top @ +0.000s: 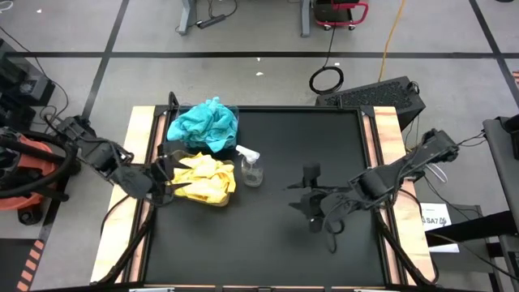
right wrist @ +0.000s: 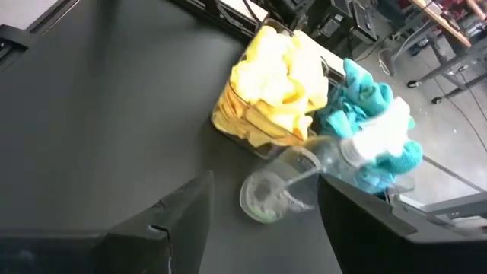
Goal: Sort microfiber towel by color & place in baskets
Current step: Return to Home Position
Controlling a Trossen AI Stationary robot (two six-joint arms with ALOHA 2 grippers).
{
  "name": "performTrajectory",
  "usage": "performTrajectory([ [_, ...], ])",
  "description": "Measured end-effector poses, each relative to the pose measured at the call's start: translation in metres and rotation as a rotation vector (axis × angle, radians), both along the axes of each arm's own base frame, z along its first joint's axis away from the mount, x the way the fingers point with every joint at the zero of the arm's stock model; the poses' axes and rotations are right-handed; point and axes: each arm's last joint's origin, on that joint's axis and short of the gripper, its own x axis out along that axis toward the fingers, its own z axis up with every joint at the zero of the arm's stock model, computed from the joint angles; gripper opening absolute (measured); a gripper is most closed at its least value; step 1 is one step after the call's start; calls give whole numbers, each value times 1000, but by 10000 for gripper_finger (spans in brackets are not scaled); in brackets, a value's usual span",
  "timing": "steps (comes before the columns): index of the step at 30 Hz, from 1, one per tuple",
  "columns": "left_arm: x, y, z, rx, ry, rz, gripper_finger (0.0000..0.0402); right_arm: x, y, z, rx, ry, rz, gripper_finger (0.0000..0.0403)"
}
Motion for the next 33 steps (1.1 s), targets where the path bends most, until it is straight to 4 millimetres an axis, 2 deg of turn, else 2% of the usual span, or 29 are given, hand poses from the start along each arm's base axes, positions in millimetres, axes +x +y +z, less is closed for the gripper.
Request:
performTrajectory([
  [3, -10, 2, -9, -4, -53, -26, 226, -18, -9, 1, 15, -13, -2, 226],
  [6, -17, 4, -23, -20, -98, -44, 226, -38, -20, -6, 46, -54, -7, 226],
  [12, -24, 8, -53, -60, -192, -67, 226, -75, -39, -39, 174, -208, 55, 226],
  [17, -27, 10, -68, -94, -309, -132, 225, -101, -53, -69, 245, -327, 64, 226],
  [23, -30, 9, -80, -158, -473, -261, 225, -124, -64, -93, 292, -401, 102, 226],
  [26, -31, 8, -91, -165, -541, -354, 225, -132, -68, -103, 312, -461, 149, 226],
  [33, -37, 9, -116, -200, -652, -453, 225, -149, -78, -127, 378, -594, 254, 226],
])
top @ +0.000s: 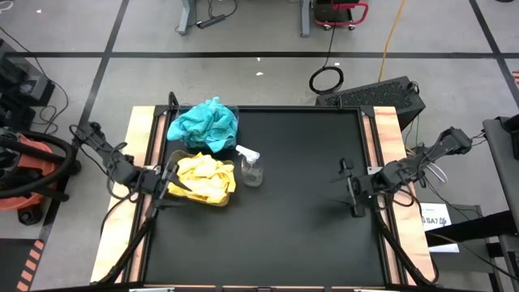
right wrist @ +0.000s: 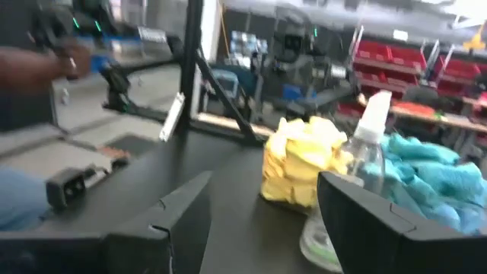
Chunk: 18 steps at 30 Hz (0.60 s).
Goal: Sort microfiber towel by color & place in baskets
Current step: Return to Home Position
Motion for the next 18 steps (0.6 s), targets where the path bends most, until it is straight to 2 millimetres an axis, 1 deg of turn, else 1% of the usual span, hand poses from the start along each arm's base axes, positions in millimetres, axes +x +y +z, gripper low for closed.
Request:
performTrajectory([
  [4, -3, 0, -11, 1, -78, -47, 225, -7, -6, -11, 3, -67, 1, 226],
  [8, -5, 2, -22, 17, -137, -47, 225, -11, -12, -18, -3, -127, -28, 226],
  [13, -7, 5, -36, 8, -147, -31, 225, -15, -18, -26, 7, -165, -43, 225],
  [18, -10, 8, -45, 3, -150, -4, 225, -17, -23, -31, 7, -150, -60, 207],
])
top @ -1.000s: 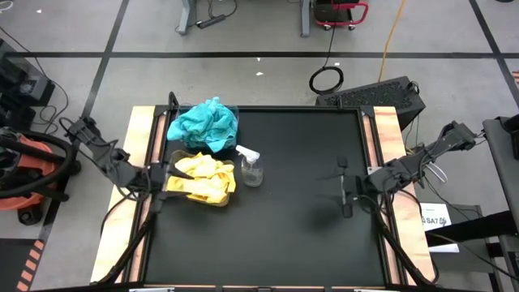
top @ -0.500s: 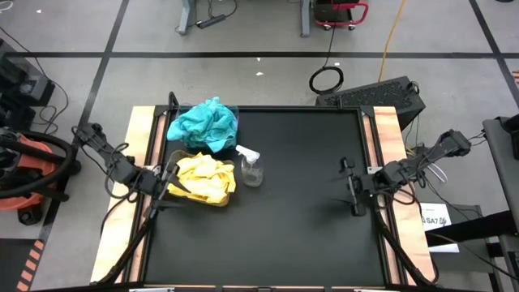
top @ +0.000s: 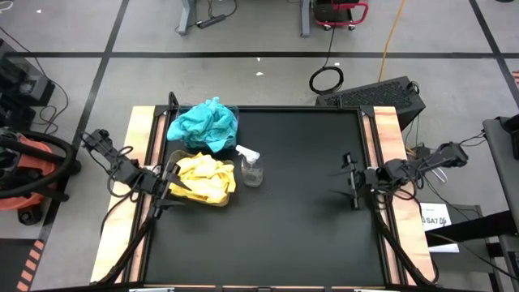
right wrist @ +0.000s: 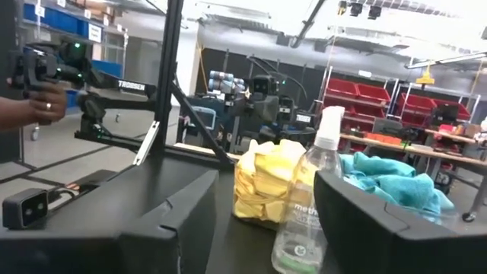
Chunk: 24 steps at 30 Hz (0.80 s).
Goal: Sort microfiber towel by color & place in baskets
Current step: Return to Home Position
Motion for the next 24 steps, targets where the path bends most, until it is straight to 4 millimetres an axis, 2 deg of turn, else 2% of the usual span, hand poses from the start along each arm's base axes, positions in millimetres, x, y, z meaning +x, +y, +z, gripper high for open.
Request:
performTrajectory([
  [11, 1, 0, -7, 15, 36, 26, 225, -2, -7, -2, -3, 9, -29, 164],
  [24, 2, 1, -8, -23, 60, 62, 225, -1, -7, -6, -18, 53, -4, 160],
])
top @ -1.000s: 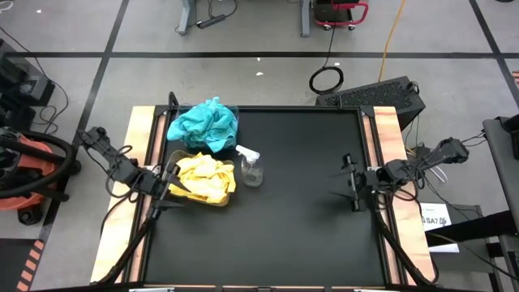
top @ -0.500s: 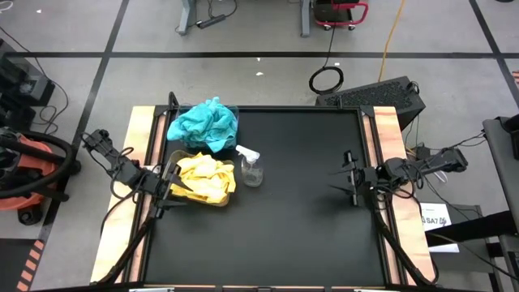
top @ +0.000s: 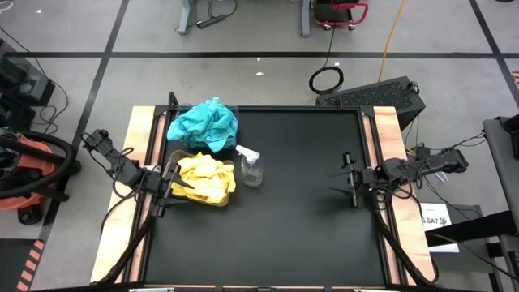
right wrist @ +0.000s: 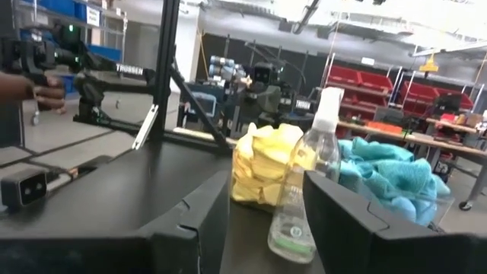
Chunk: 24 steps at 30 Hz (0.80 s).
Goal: Sort microfiber towel by color & place in baskets
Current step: Return to Home Position
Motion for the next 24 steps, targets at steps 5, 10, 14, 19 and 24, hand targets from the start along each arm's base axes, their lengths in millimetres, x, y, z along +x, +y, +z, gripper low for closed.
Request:
performTrajectory([
  [5, 0, 0, 0, 3, 4, 0, 225, 0, 0, -2, -4, 17, 0, 160],
  [10, 0, 0, -1, 5, 6, -1, 225, 0, 0, -2, -5, 18, 0, 160],
  [14, 0, 0, -1, 5, 6, -2, 225, 0, 0, -2, -5, 18, 0, 160],
  [19, 0, 0, -1, 5, 6, -2, 225, 0, 0, -2, -4, 18, -1, 160],
  [24, 0, 0, -1, 5, 6, -2, 225, 0, 0, -2, -4, 17, -1, 160],
])
